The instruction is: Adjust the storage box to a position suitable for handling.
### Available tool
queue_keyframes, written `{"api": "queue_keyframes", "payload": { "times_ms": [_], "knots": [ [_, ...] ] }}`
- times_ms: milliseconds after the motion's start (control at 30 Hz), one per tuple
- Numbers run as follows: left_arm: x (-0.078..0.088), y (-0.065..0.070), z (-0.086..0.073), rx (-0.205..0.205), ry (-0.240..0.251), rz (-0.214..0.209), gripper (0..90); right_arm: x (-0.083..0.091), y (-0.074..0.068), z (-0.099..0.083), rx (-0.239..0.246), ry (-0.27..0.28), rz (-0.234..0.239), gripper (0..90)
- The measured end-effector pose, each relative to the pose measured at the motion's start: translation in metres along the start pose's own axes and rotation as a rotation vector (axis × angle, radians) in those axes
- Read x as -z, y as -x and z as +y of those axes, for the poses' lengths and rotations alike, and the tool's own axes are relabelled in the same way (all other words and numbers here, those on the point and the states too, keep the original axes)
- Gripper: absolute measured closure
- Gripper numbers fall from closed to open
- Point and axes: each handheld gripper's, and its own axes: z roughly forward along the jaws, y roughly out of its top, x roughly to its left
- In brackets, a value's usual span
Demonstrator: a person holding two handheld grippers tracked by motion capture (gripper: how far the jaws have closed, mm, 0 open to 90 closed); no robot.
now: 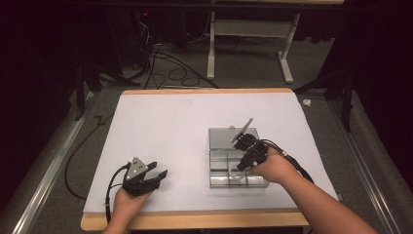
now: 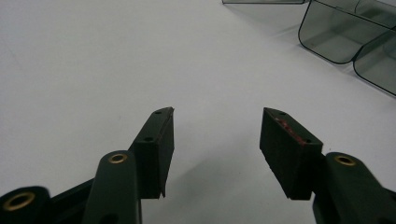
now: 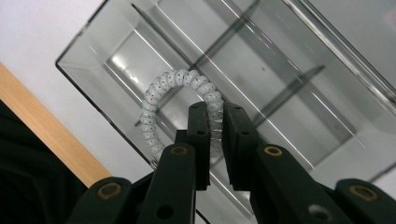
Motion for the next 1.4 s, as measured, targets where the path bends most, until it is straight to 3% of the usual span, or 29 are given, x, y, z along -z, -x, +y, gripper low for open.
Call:
{"api": "queue_keyframes", "payload": {
  "times_ms": [267,433,667,1400],
  "knots": [
    [0.000,0.001,0.000,0.007,-0.003,-0.001,45.6,-0.010,-0.010,0.011,0.014,-0.005,0.010,83.4],
    [0.000,0.000,0.000,-0.001,-0.006,-0.001,45.6,-0.016,-0.015,0.017,0.054,-0.002,0.017,83.4],
    [0.000,0.000,0.000,0.000,-0.001,-0.002,45.6,-0.023,-0.023,0.024,0.057,-0.006,0.025,83.3],
    [0.000,0.000,0.000,0.009,0.001,-0.004,45.6,-0.029,-0.028,0.029,0.079,-0.010,0.029,82.1]
  ]
}}
